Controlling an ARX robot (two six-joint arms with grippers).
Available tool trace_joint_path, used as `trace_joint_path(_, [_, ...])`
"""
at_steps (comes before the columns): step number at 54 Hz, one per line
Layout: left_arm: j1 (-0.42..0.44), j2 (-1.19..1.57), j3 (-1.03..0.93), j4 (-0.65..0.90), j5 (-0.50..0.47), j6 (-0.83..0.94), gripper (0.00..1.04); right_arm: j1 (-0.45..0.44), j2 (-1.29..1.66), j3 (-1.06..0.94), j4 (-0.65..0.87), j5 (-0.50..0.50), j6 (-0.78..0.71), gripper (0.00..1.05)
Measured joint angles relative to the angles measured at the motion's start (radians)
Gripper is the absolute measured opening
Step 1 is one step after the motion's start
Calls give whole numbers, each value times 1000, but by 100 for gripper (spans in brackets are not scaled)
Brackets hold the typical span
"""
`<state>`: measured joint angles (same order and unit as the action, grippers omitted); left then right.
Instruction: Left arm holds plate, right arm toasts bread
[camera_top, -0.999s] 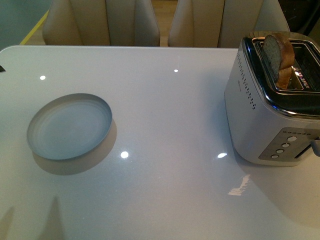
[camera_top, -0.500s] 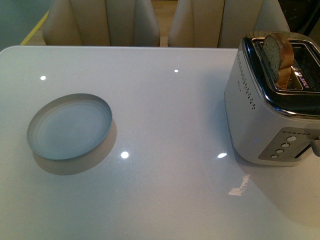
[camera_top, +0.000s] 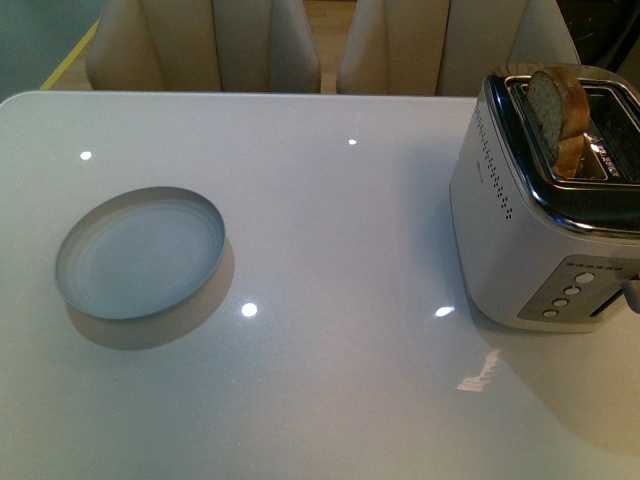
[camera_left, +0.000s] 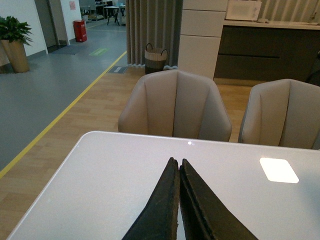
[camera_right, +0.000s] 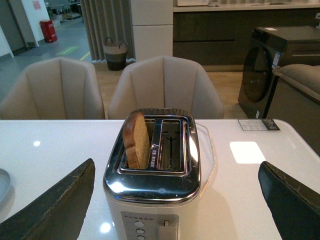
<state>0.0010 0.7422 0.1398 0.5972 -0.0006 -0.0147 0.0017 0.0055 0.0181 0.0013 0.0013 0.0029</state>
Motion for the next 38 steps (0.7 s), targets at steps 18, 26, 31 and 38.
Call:
trace_joint_path(18, [0,-179,-77,-102,0,1,3,0,0,0,0,0,0,96])
trace_joint_path(26, [0,-252,-94,-157,0,1,3,0,0,0,0,0,0,96])
trace_joint_path(31, [0,-276,-120,-140,0,2,3,0,0,0,0,0,0,96])
trace_joint_path(38, [0,-343,-127,-201,0,3,3,0,0,0,0,0,0,96])
